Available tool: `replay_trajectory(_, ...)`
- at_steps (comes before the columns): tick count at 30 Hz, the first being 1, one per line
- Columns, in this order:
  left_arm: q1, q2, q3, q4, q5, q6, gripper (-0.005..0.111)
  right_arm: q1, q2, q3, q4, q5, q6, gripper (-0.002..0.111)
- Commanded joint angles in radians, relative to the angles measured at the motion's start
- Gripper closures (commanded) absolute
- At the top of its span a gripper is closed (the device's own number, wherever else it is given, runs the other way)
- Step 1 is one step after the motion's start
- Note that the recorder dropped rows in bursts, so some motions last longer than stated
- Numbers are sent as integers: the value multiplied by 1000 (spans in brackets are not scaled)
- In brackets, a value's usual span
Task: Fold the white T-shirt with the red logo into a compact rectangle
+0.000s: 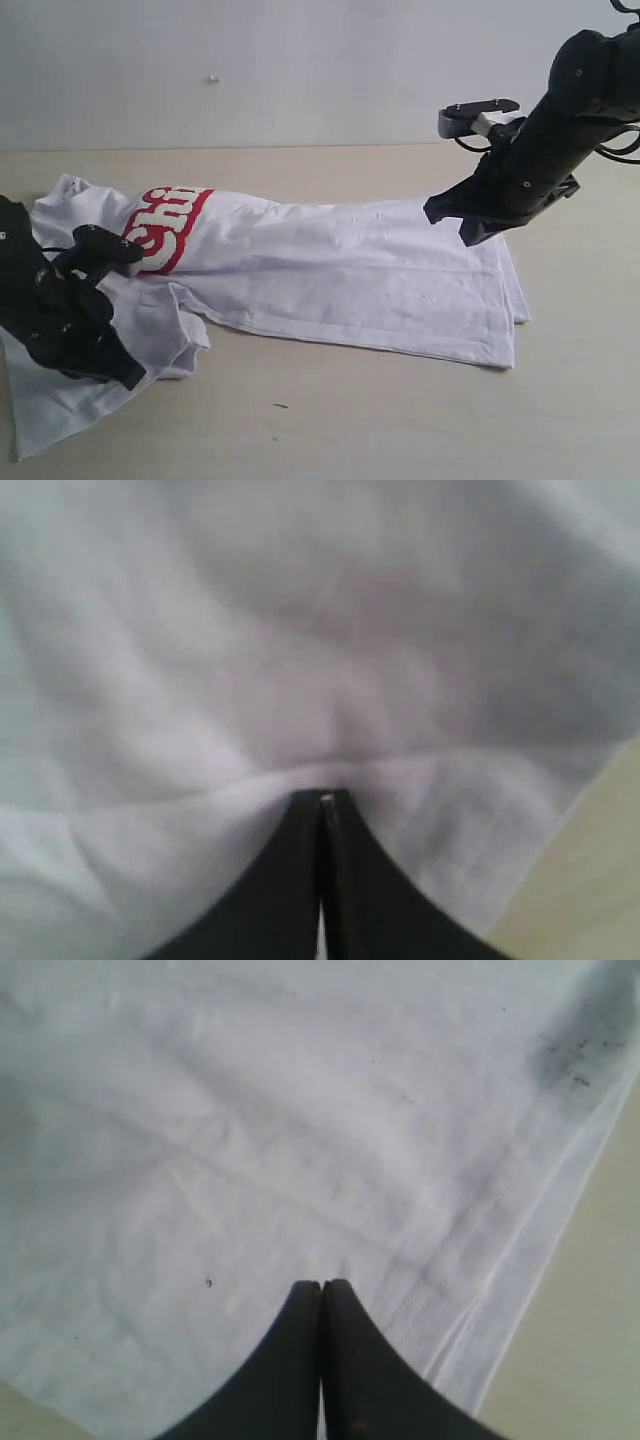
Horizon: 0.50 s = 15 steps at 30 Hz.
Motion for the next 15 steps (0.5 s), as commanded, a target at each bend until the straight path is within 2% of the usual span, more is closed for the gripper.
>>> replay_trajectory(1, -5, 105, 11, -5, 131, 8, 107, 2, -10, 2, 8, -25, -13, 108)
replay_trajectory(5, -9, 125, 11, -3, 314, 12, 107, 2, -10, 2, 8, -38, -13, 108)
replay_trajectory(9, -46, 85, 21, -3, 438, 15, 107, 2, -10, 2, 8, -38, -13, 108)
replay_trajectory(15, -68, -5, 45, 2, 463, 37, 107, 2, -10, 2, 88, -31, -69, 108)
